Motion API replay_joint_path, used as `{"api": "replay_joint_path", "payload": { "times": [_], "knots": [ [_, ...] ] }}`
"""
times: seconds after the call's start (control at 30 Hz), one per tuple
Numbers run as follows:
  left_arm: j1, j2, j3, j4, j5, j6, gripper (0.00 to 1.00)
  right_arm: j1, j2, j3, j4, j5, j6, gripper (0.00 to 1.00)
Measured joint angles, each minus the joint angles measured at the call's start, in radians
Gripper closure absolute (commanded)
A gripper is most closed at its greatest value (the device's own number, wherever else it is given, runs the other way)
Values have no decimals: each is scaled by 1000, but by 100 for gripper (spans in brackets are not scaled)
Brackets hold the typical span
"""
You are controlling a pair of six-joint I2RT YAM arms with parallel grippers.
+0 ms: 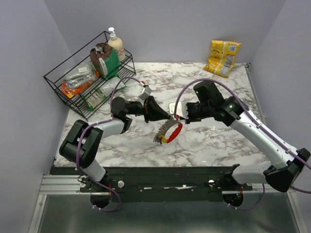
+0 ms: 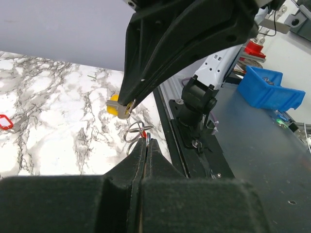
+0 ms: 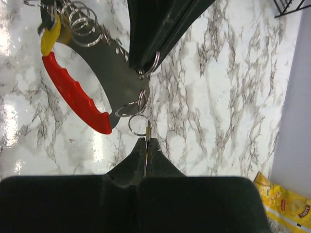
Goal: Remove the keys from the keyring
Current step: Remove the key from the keyring, then place the keyring at the center of the board, then place the key at the center of the board.
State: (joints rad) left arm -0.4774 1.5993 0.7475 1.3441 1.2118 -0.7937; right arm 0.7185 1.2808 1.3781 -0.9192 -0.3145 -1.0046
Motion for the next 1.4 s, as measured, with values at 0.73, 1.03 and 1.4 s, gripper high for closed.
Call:
{"api": "replay_joint_path", "payload": {
  "times": [0.73, 1.03, 1.4],
  "knots": [
    [169, 212, -18, -6, -24, 12, 100, -202, -47, -414, 373, 148, 32, 99],
    [192, 209, -56, -140, -165, 338, 100, -221, 37, -546, 473, 148, 27, 96],
    [189, 191, -35, -495, -358, 546, 76, -222, 215, -573, 508, 183, 20, 86]
  ]
}}
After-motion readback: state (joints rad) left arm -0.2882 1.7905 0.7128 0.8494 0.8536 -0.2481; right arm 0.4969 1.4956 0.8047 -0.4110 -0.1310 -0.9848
